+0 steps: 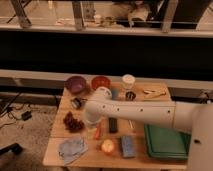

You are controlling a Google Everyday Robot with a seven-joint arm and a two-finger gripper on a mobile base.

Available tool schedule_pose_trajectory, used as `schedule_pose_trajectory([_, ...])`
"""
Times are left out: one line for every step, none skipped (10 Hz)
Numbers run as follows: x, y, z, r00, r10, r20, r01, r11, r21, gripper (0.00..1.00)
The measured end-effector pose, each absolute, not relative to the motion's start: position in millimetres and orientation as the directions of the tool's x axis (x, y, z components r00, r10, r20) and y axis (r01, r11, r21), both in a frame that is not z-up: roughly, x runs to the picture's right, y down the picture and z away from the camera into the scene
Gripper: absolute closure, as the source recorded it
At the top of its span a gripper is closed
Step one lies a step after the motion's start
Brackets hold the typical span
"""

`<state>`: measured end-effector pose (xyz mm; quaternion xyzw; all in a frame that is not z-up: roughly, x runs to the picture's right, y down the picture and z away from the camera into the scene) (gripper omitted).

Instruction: Place grapes in purple bowl

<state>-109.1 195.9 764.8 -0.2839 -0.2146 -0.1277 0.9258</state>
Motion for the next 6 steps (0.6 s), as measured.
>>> schedule_pose_trajectory([-106.1, 195.8, 765.1, 0.878, -0.112, 0.466, 0.355, 0.806, -0.474, 0.2])
schedule_pose_trajectory([-106.5, 196.1, 765.1, 0.878, -0.113, 0.466, 0.355, 0.806, -0.474, 0.2])
schedule_pose_trajectory([-108.2, 196.4, 764.8, 0.876, -0.114, 0.468, 0.358, 0.805, -0.473, 0.2])
schedule_pose_trajectory([-106.6, 196.1, 765.3, 0.877, -0.113, 0.466, 0.355, 0.806, -0.474, 0.2])
schedule_pose_trajectory([-105.9, 196.0, 765.6, 0.878, -0.112, 0.465, 0.354, 0.806, -0.474, 0.2])
schedule_pose_trajectory([-107.5, 195.6, 767.4, 0.879, -0.108, 0.464, 0.35, 0.807, -0.475, 0.2])
